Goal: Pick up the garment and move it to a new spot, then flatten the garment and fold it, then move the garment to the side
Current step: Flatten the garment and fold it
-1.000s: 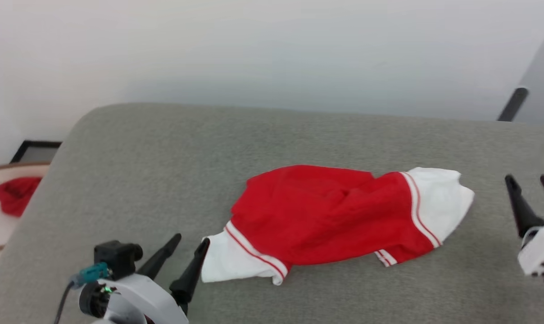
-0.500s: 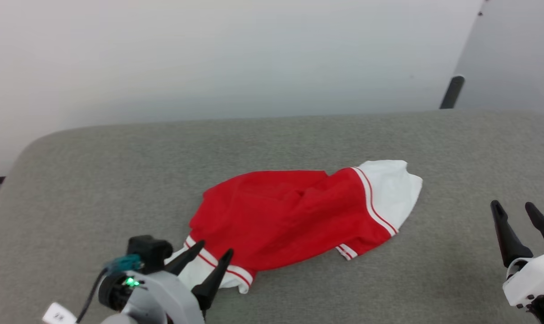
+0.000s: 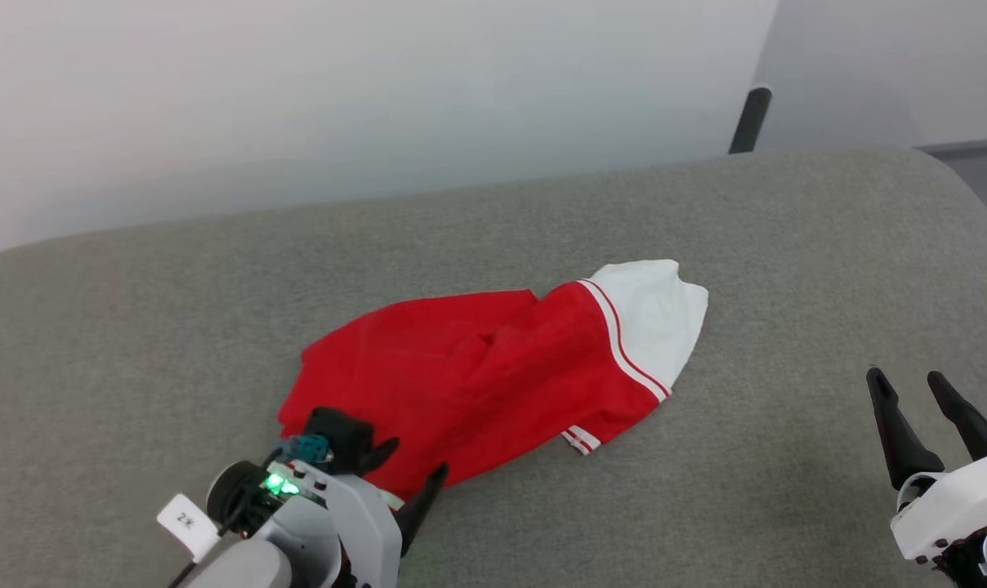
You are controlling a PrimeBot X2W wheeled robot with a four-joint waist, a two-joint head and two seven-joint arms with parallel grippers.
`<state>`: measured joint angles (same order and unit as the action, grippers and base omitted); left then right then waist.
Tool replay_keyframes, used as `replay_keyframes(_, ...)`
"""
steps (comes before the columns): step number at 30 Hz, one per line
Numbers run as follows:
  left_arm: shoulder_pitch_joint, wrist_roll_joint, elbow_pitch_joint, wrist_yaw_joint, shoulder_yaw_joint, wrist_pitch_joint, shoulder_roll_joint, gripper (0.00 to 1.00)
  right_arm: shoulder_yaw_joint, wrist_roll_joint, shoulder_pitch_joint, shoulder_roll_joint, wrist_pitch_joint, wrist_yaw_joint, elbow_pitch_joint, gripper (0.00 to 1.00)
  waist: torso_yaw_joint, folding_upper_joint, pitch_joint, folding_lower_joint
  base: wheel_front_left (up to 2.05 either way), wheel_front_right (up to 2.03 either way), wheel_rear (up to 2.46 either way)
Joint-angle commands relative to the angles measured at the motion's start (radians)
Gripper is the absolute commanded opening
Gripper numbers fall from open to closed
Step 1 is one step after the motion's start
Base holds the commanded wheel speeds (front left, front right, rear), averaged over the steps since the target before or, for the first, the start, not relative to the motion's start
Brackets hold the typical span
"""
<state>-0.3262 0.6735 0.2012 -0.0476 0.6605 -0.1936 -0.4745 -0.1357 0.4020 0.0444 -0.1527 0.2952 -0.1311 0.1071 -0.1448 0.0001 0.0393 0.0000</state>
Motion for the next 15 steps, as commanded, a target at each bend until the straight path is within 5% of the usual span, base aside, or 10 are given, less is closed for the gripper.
replay_keyframes(1, -0.017, -0.014, 0.017, 0.006, 0.006, -0.003, 0.002, 1.0, 0.001, -0.002, -0.003, 0.003, -0.003, 0.001, 0.0, 1.0, -0.022, -0.0001, 0.02, 0.0, 0.0, 0.0, 0.0)
replay_keyframes(8, -0.059, -0.058, 0.112, 0.024, 0.027, -0.003, 0.011, 1.0, 0.009, -0.002, 0.004, 0.007, -0.006, 0.001, -0.006, 1.0, -0.044, -0.0001, 0.047, 0.0, 0.0, 0.0, 0.0)
replay_keyframes(10, -0.068, -0.065, 0.132, 0.025, 0.033, -0.003, 0.012, 0.49, 0.01, 0.0, 0.005, 0.009, -0.009, 0.001, -0.007, 1.0, -0.047, -0.0001, 0.051, 0.0, 0.0, 0.0, 0.0)
replay_keyframes(11, -0.073, -0.067, 0.14, 0.018, 0.036, -0.001, 0.014, 0.33, 0.011, 0.001, 0.006, 0.01, -0.011, 0.001, -0.008, 1.0, -0.047, -0.0001, 0.053, 0.0, 0.0, 0.0, 0.0)
replay_keyframes(12, -0.078, -0.069, 0.148, 0.015, 0.039, -0.001, 0.015, 0.0, 0.012, 0.001, 0.007, 0.012, -0.012, 0.001, -0.009, 1.0, -0.048, -0.0001, 0.056, 0.0, 0.0, 0.0, 0.0)
replay_keyframes(15, -0.09, -0.073, 0.166, 0.005, 0.046, 0.004, 0.018, 0.0, 0.013, 0.001, 0.012, 0.014, -0.015, 0.001, -0.012, 1.0, -0.046, -0.0001, 0.062, 0.0, 0.0, 0.0, 0.0)
